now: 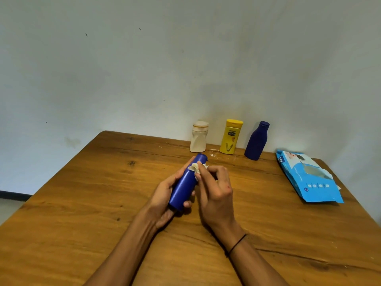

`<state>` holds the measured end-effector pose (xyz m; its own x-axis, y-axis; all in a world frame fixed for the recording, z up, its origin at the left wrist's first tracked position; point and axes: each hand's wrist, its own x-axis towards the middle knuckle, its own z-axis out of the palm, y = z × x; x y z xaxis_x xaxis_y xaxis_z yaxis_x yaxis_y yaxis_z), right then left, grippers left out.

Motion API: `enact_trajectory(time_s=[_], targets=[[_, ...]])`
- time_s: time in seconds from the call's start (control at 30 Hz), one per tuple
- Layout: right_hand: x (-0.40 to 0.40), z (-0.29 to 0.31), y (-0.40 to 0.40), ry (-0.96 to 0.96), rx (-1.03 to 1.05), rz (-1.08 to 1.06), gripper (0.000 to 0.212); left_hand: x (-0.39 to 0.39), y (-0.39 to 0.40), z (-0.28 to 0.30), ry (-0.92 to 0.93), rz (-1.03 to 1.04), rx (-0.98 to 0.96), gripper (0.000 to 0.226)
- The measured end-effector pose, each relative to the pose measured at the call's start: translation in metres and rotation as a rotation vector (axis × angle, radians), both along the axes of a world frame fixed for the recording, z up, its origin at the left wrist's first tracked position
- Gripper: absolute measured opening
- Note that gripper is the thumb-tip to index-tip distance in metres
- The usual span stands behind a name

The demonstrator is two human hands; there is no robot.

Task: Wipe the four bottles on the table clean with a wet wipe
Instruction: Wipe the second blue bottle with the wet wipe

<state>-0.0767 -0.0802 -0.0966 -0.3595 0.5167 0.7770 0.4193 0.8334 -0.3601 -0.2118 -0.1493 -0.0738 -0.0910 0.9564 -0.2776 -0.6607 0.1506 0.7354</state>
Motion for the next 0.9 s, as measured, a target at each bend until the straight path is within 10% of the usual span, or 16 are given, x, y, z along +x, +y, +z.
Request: enact_trajectory(time_s=[0.4,0.7,0.9], targets=[[-0.005,-0.001,-0.012,-0.297,0.225,0.386,0.031,-0.014,0.003,-0.006,-0.302,0.113,-0.047,0.069],[0.006,0.000,0.005,0.071,-0.014,0.023,0.044,0.003,-0.003,0.004,0.021,-0.006,-0.002,0.048],[0.000,0.001,-0.009,-0.110,0.119,0.277,0.042,0.000,-0.001,0.001,-0.079,0.054,0.056,0.047]])
